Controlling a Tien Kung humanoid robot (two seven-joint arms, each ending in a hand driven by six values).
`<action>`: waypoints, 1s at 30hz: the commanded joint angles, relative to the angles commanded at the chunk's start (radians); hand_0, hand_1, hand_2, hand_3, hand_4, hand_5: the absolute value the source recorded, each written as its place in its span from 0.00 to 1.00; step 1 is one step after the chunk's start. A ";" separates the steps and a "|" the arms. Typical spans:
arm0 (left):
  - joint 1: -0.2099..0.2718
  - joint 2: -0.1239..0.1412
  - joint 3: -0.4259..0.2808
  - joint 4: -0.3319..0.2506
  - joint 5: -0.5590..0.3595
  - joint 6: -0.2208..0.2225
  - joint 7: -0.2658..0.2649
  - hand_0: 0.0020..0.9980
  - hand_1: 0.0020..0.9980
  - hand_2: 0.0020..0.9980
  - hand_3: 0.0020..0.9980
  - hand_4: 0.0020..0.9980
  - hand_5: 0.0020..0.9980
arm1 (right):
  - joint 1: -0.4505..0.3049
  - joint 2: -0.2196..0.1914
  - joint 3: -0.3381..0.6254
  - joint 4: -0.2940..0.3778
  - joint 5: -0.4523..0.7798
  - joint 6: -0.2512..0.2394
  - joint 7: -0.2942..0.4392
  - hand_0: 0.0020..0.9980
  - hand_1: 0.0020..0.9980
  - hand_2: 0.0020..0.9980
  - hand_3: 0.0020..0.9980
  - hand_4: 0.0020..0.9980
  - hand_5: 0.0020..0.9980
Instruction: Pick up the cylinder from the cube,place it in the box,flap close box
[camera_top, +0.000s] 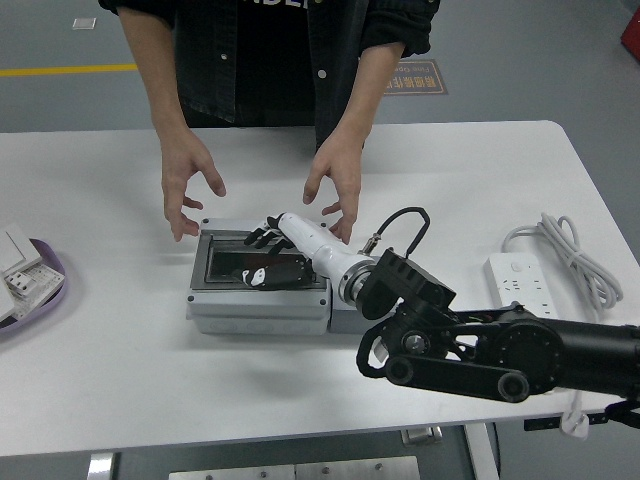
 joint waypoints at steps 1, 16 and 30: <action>0.000 0.000 0.000 0.000 0.000 0.000 0.000 0.52 0.56 0.57 0.59 0.69 0.24 | -0.004 -0.004 0.009 -0.001 -0.003 -0.001 0.002 0.74 0.65 0.70 0.68 0.75 0.40; 0.015 -0.011 0.014 0.000 -0.025 0.004 -0.005 0.52 0.56 0.57 0.59 0.70 0.24 | -0.248 -0.194 0.382 0.082 -0.069 -0.119 0.269 0.72 0.64 0.69 0.66 0.74 0.38; 0.025 -0.023 0.041 -0.002 -0.064 0.010 -0.017 0.52 0.56 0.57 0.59 0.70 0.24 | -0.589 -0.219 0.614 -0.032 0.271 -0.130 0.745 0.72 0.64 0.66 0.65 0.73 0.39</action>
